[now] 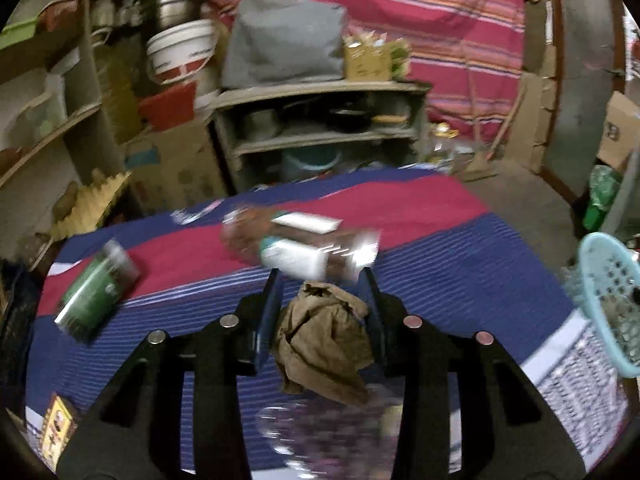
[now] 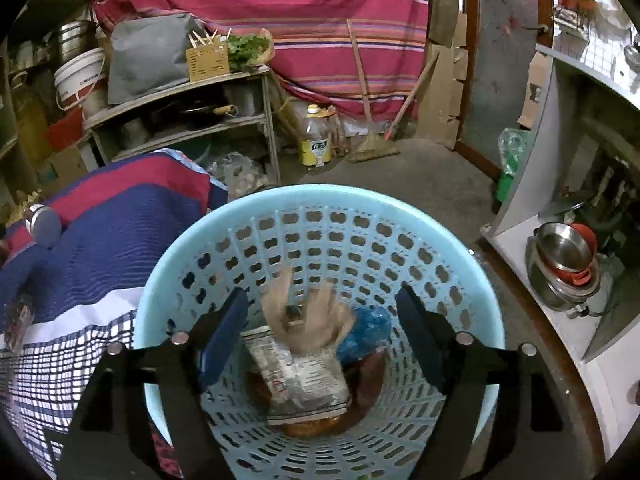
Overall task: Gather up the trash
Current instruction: 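Carry the brown pad over the basket and open the left tool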
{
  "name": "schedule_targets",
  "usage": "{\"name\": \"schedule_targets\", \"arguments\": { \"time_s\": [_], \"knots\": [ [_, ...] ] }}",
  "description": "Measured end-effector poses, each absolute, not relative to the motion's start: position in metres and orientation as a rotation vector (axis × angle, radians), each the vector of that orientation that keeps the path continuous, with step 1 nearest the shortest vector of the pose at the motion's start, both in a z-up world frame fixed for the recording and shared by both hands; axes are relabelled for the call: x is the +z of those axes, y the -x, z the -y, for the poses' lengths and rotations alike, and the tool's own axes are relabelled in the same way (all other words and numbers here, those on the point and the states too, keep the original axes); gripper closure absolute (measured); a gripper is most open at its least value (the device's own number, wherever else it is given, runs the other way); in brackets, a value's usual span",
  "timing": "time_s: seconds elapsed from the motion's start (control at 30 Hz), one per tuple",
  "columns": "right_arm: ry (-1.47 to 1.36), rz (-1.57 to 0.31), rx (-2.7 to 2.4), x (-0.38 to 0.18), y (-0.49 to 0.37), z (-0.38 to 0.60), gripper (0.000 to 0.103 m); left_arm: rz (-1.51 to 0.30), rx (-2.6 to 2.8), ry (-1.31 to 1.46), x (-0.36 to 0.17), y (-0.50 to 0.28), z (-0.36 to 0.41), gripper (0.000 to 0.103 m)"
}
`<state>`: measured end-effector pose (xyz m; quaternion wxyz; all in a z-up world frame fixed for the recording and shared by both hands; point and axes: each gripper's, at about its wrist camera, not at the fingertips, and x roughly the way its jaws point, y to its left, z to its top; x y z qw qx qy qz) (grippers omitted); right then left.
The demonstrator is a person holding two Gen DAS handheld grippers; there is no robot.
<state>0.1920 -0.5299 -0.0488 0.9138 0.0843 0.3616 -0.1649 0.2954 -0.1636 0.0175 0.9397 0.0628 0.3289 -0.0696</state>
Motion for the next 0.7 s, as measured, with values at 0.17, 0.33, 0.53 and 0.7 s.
{"name": "schedule_targets", "arguments": {
  "time_s": [0.17, 0.33, 0.53, 0.7],
  "knots": [
    [-0.157, -0.703, -0.366, -0.042, -0.176, 0.538, 0.027, -0.641, -0.28, -0.143, 0.029, -0.275, 0.233, 0.065],
    [-0.164, -0.67, -0.389, -0.034, -0.155, 0.551, 0.027, -0.643, -0.424, -0.159, 0.026, -0.258, 0.312, 0.065],
    [-0.178, -0.655, -0.414, -0.03, -0.132, 0.568, 0.027, -0.643, -0.558, -0.196, 0.017, -0.236, 0.391, 0.065],
    [-0.192, -0.654, -0.431, -0.031, -0.122, 0.579, 0.027, -0.666, -0.612, -0.236, 0.006, -0.229, 0.43, 0.064]
  ]
}}
